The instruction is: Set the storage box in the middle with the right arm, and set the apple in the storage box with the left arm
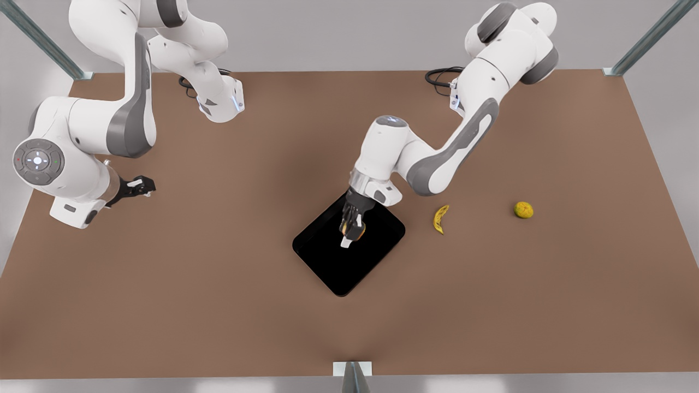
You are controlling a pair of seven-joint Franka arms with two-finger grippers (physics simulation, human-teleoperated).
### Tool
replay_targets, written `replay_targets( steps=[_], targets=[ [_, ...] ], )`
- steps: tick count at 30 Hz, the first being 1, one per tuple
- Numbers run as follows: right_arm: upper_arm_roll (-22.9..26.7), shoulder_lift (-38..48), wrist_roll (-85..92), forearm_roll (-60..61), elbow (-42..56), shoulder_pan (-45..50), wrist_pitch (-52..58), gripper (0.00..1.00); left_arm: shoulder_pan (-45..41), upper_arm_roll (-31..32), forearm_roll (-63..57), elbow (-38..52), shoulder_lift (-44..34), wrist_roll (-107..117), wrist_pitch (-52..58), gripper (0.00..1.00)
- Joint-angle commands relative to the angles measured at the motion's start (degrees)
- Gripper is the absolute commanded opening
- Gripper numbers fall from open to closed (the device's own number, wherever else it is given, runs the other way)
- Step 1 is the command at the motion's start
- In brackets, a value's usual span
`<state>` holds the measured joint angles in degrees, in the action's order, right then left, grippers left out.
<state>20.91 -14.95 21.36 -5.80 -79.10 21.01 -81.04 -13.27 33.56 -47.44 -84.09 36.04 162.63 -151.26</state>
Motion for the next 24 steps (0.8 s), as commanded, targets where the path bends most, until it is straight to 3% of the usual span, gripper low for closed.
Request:
replay_targets(
  steps=[1, 7, 9, 10, 14, 18, 20, 22, 24],
  targets=[
    [0.0, 0.0, 0.0, 0.0, 0.0, 0.0, 0.0, 1.0, 0.1, 0.2, 53.7, -0.1, 0.0, -2.8, 0.4, 1.0],
    [0.0, 0.0, 0.3, 0.0, -0.4, -0.2, 0.0, 1.0, -0.2, -0.7, 53.4, -0.1, -0.2, -3.1, 0.9, 1.0],
    [0.0, 0.0, 0.4, 0.0, -0.3, -0.2, -0.1, 1.0, 1.4, -3.0, 51.7, -0.2, -2.7, -9.7, 5.5, 1.0],
    [0.0, 0.3, 0.4, -0.1, -0.3, -0.4, -0.3, 1.0, 2.4, -3.2, 51.9, -0.2, -4.4, -22.4, 11.9, 1.0],
    [-0.7, 5.1, 0.3, -0.2, -2.6, -2.0, -0.7, 1.0, 3.9, -14.7, 55.2, -0.6, -11.7, -68.7, 30.6, 1.0],
    [-0.7, 3.6, 0.4, -0.1, -2.5, -2.4, -0.6, 1.0, 7.0, -26.0, 54.4, -0.4, -20.7, -137.6, 60.8, 1.0],
    [-0.3, 2.3, 0.4, -0.1, -2.1, -2.5, -0.7, 1.0, 10.4, -26.9, 49.9, 7.5, -22.3, -146.0, 71.6, 1.0],
    [-0.3, 1.0, -0.1, 0.6, -1.6, -2.5, -1.0, 1.0, 10.5, -27.3, 44.7, 7.4, -27.0, -161.1, 74.3, 1.0],
    [-0.2, 1.1, 0.2, 0.6, -1.1, -3.6, -0.9, 1.0, 10.5, -27.4, 46.4, 10.9, -23.6, -162.0, 79.2, 1.0]
  ],
)
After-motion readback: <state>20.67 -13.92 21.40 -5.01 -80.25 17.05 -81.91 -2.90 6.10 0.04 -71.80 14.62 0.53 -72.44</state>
